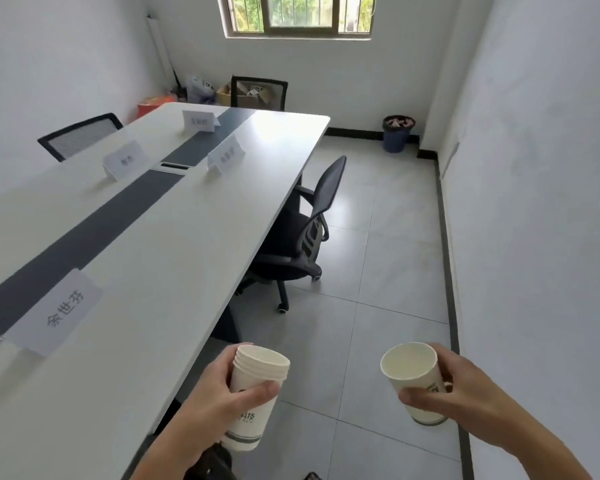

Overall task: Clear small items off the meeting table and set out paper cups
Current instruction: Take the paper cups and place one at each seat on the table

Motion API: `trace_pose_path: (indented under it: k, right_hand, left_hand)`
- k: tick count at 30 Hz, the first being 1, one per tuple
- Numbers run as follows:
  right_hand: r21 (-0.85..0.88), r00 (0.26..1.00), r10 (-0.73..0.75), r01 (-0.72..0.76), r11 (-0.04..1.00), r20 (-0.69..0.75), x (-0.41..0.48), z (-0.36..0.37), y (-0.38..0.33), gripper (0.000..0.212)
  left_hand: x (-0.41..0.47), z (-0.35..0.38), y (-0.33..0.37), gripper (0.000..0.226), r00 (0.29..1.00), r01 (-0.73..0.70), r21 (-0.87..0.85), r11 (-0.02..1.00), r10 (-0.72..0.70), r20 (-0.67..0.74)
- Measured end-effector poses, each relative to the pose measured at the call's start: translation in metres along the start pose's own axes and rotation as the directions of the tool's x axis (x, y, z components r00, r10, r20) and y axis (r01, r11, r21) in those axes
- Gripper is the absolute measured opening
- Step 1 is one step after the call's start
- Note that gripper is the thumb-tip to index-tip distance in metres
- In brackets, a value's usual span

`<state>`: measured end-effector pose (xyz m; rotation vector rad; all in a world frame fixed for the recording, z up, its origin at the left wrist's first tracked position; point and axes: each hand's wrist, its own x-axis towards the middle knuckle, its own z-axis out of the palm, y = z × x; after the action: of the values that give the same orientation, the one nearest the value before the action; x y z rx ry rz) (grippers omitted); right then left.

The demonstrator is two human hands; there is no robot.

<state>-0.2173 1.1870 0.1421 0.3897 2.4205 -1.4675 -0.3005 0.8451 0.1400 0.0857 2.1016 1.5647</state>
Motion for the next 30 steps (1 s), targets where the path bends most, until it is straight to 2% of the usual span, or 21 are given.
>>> trace_pose_path:
  k: [4, 8, 14, 18, 20, 24, 30]
  right_hand:
    - [0.019, 0.999, -0.036, 0.036, 0.999, 0.008, 0.078, -0.026, -0.031, 0.062]
    - [-0.012, 0.987, -0.024, 0.026, 1.000, 0.161, 0.165, -0.031, -0.051, 0.061]
    - [-0.063, 0.926, -0.071, 0.102, 0.993, 0.372, 0.326, -0.046, -0.093, 0.059]
    - [-0.081, 0.883, -0.135, 0.191, 0.978, 0.449, 0.422, -0.044, -0.143, 0.053]
    - [-0.099, 0.841, -0.152, 0.236, 0.967, 0.519, 0.461, -0.033, -0.168, 0.048]
    - [-0.157, 0.718, -0.159, 0.352, 0.923, 0.678, 0.512, 0.014, -0.215, 0.058]
    - [-0.161, 0.556, -0.128, 0.441, 0.883, 0.821, 0.548, 0.117, -0.265, 0.057]
  left_hand:
    - [0.062, -0.013, 0.042, 0.070, 0.999, -0.040, -0.017, 0.999, 0.039, -0.036]
    - [0.104, -0.040, 0.047, 0.071, 0.988, 0.019, -0.065, 0.998, -0.029, -0.153]
    - [0.164, -0.074, 0.043, 0.072, 0.884, 0.123, -0.209, 0.970, -0.203, -0.422]
    - [0.205, -0.085, 0.075, 0.067, 0.844, 0.089, -0.249, 0.964, -0.206, -0.496]
    - [0.215, -0.089, 0.085, 0.064, 0.808, 0.077, -0.278, 0.957, -0.223, -0.545]
    - [0.210, -0.090, 0.080, 0.065, 0.687, 0.076, -0.365, 0.928, -0.314, -0.655]
    - [0.187, -0.112, 0.045, 0.075, 0.515, 0.077, -0.498, 0.864, -0.462, -0.722]
